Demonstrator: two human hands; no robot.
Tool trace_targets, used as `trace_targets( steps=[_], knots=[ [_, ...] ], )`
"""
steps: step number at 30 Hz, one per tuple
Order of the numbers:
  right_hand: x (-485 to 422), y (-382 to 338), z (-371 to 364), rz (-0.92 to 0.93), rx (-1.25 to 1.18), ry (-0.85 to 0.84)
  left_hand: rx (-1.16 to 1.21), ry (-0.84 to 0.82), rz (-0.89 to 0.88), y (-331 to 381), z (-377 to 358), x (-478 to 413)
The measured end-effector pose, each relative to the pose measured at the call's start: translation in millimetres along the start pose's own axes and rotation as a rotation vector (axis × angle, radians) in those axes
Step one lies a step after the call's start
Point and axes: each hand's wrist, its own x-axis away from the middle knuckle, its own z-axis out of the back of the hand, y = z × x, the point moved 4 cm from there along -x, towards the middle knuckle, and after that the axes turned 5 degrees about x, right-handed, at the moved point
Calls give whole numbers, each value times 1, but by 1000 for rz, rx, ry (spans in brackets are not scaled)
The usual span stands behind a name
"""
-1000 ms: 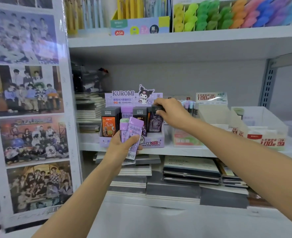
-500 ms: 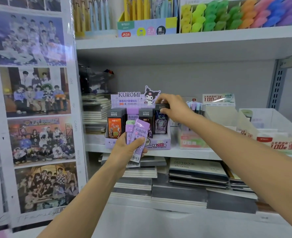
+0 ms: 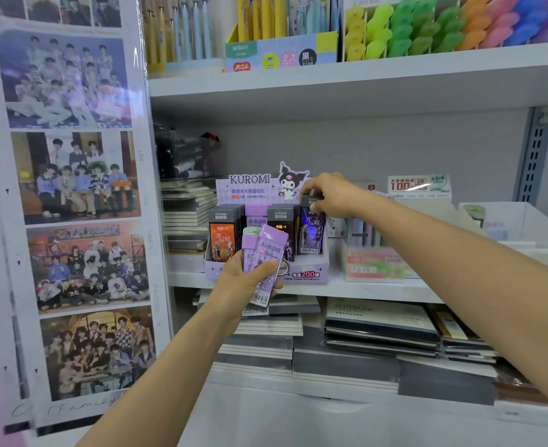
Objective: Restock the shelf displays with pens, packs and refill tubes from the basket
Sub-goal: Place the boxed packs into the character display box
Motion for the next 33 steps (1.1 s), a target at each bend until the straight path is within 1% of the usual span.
trace_targets(
  steps=[3, 7, 9, 11, 14, 17, 21, 23, 24, 25, 26, 28, 29, 30, 31, 32, 33],
  knots=[
    [4, -1, -6, 2, -15, 119, 7, 5, -2, -2, 1, -1],
    [12, 4, -11, 76, -3, 295, 10, -4, -10, -3, 1, -2],
    [12, 7, -8, 86, -88, 285, 3, -8, -14, -3, 2, -3],
    [9, 9, -5, 86, -158, 209, 2, -14, -14, -3, 2, -2],
    [7, 10, -4, 79, -160, 164, -2, -19, -16, -3, 3, -1],
    [10, 5, -15, 90, -67, 222, -12, -18, -18, -3, 2, -1],
    [20, 3, -32, 152, 133, 389, 6, 0, -15, -2, 2, -1],
    [20, 5, -36, 178, 269, 375, 14, 14, -18, -2, 1, 0],
    [20, 6, -35, 178, 291, 352, 15, 19, -21, -1, 0, 1],
    [21, 6, -31, 173, 272, 340, 15, 21, -26, 0, 0, 2],
    [23, 5, -25, 174, 212, 365, 14, 24, -34, 1, -1, 3],
    [35, -1, -13, 209, -5, 482, 13, 31, -53, 4, -2, 6],
    [44, -7, -11, 229, -156, 506, 11, 35, -63, 6, -2, 7],
    [51, -14, -11, 239, -310, 479, 7, 37, -72, 9, -3, 9],
    [58, -22, -15, 238, -435, 405, 4, 35, -79, 11, -4, 10],
    [63, -30, -21, 227, -515, 305, 4, 30, -83, 12, -5, 13],
    [67, -37, -28, 215, -541, 204, 8, 26, -79, 14, -6, 15]
  ],
)
